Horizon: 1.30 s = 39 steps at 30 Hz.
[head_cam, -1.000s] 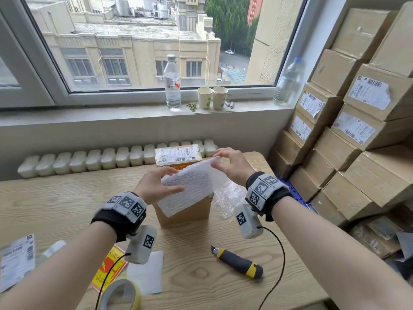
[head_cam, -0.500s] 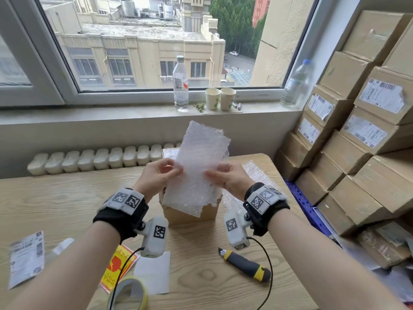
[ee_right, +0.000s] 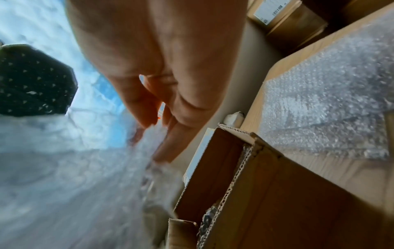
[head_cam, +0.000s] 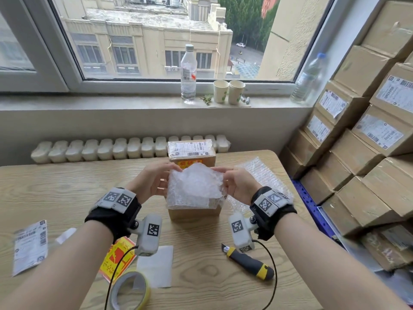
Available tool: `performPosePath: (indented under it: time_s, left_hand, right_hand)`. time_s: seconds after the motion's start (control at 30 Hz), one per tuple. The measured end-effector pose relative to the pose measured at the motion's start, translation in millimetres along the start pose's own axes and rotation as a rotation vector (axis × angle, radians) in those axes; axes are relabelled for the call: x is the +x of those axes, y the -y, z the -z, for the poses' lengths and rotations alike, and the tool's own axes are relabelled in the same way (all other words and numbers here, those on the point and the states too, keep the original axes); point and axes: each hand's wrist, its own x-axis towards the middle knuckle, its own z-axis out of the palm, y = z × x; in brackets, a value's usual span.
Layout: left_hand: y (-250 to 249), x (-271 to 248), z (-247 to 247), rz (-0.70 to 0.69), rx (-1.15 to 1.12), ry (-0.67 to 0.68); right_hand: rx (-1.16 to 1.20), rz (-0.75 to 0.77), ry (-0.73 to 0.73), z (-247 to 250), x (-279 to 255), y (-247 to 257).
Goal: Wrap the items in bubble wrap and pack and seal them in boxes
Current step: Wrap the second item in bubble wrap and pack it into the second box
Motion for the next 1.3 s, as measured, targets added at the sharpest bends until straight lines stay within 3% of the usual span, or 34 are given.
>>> performPosePath:
  time_s: [0.1, 0.2, 0.27, 0.5, 0.57, 0.63, 0.77, 0.93, 1.03, 1.2, 1.3]
  left_hand:
    - [2.7, 3.4, -0.4, -0.041, 0.101, -0.048]
    - [6.1, 8.0, -4.1, -0.078, 0.092, -0.090]
    - [8.2, 11.1, -7.7, -0.100, 0.087, -0.113]
    - [20.1, 26.0, -11.9, -0.127, -0.007, -0.252]
    - [29.0, 32.9, -8.6, -0.144, 0.155, -0.364]
    - [42.0, 39.8, -1.0, -0.162, 0.472, -0.437]
    - [67.5, 42.0, 14.3, -0.088, 0.865, -0.309]
    - [89.7, 37.7, 23.4, -0.035, 0.904, -0.276]
    - [97.7, 33.2, 24.6, -0.084, 0.935, -0.288]
    - [107.1, 35.5, 25.8, -0.168, 1.041, -0.187]
    - [109.1, 33.8, 25.2, -0.202, 1.001, -0.246]
  right_hand:
    - [0.113, -0.110, 0.004, 0.5, 3.4, -1.3]
    - [-0.034, -0.205, 0.061, 1.6, 12.3, -7.1]
    - [-0.101, -0.193, 0.084, -2.0, 12.4, -8.9]
    - [-0.215, -0.184, -0.109, -9.4, 18.9, -10.3]
    - [-0.247, -0.142, -0.200, -12.1, 23.4, -6.6]
    - [-0.316, -0.112, -0.264, -13.4, 27.3, -1.3]
    - [-0.488, -0.085, -0.285, -19.6, 36.5, 3.9]
    - [-0.779, 0.018, -0.369, -37.4, 49.5, -3.4]
    - [-0.892, 0.082, -0.378, -51.9, 56.2, -8.1]
    - [-1.104, 0.126, -0.427, -71.9, 61.1, -29.3]
    - [-1.176, 0.143, -0.469, -78.1, 61.1, -41.6]
